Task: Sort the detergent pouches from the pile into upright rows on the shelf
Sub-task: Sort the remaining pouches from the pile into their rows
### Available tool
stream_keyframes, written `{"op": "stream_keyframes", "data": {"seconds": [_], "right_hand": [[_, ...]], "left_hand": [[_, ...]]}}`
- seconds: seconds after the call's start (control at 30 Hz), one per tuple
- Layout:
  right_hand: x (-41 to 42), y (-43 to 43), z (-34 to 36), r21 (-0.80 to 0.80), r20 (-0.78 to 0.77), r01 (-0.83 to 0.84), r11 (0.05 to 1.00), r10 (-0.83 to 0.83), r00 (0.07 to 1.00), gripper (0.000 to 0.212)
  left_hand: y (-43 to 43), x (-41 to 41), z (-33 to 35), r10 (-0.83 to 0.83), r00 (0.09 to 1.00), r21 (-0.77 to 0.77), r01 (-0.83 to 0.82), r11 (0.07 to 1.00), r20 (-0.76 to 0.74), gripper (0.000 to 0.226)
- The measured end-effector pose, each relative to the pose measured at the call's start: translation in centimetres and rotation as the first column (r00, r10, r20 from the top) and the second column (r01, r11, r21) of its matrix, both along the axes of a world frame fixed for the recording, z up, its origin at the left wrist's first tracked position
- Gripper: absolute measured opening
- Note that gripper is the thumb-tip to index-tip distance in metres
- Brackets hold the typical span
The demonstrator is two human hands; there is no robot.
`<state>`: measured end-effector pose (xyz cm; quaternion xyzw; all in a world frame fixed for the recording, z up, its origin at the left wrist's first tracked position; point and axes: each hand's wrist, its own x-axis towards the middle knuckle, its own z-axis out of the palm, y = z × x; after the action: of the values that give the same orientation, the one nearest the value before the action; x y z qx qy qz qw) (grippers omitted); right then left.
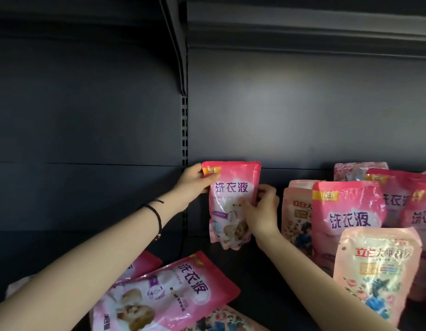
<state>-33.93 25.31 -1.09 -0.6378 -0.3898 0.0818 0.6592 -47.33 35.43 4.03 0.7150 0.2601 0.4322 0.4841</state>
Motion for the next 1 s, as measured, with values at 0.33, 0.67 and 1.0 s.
{"op": "stream_keyframes", "data": {"seconds": [0.33,0.67,1.0], "right_hand": [[-2.4,-3.3,4.1,-0.034,0.636,-0.131,0.991,0.123,0.762,0.025],[-7.7,-5.7,5.3,-0.786,0.514,-0.267,0.557,0.830,0.219,0.042],[-13.3,-5.6,3.3,-0.868,0.496,0.089,0.489,0.838,0.226,0.061]], "left_hand": [[-2.8,-8.6,-1.4,0.306,0.858,0.417,-0.121,0.901,-0.413,0.035],[-6.4,-20.6,-1.6,0.261,0.658,0.378,0.038,0.925,-0.706,0.026],[-7.3,-22.6,-4.1,0.084,0.597,0.248,0.198,0.948,-0.798,0.037]]}}
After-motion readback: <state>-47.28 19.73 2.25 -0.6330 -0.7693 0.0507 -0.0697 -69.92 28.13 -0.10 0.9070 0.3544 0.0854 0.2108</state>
